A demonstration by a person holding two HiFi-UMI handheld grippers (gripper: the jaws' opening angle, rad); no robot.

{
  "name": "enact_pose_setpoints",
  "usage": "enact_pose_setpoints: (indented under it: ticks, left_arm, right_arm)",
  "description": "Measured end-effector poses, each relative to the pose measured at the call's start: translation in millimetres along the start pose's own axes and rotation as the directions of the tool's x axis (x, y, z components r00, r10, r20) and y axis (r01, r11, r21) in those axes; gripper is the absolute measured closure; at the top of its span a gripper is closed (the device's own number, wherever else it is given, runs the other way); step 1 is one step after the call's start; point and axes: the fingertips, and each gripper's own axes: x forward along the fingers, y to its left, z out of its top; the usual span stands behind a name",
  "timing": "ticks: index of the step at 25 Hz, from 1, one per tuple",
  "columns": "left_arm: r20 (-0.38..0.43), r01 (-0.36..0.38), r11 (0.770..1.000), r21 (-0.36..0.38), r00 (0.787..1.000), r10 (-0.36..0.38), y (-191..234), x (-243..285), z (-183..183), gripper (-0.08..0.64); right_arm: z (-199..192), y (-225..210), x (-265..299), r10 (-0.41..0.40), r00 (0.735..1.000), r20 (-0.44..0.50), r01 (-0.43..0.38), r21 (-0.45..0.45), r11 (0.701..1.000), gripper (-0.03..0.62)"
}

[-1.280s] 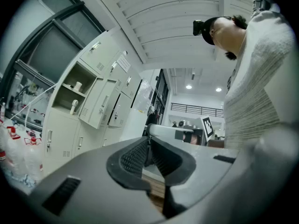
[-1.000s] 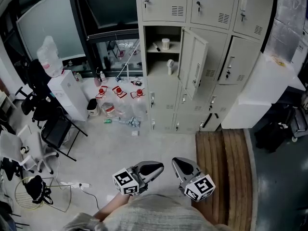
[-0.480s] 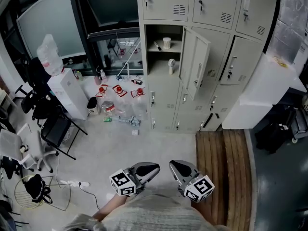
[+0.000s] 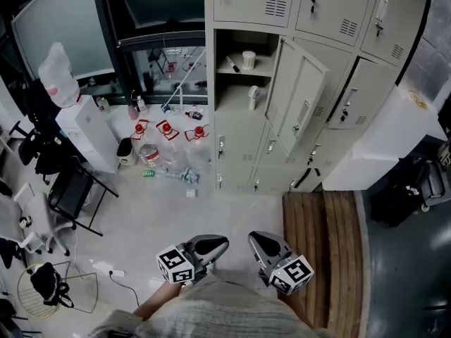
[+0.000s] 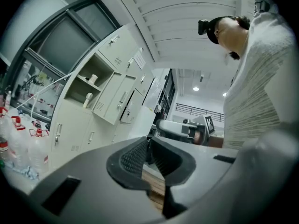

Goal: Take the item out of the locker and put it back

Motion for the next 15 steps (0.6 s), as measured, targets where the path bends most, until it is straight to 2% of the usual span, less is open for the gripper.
enact_pose_setpoints:
  ticks: [7, 15]
  left_arm:
    - [0.042, 0.043, 0.999, 0.029, 0.998, -0.044, 78, 9, 55, 0.529]
    - [0.035, 0.081, 0.996, 0.042, 0.996, -0.082, 143, 6, 82, 0.529]
  right_arm:
    - [35, -35, 81, 0.001, 1.000, 0.021, 0.000, -0.047, 0.999, 0.566]
    - [41, -55, 144, -0.036, 0.999, 0.013, 0.036, -0.059, 0.998, 0.566]
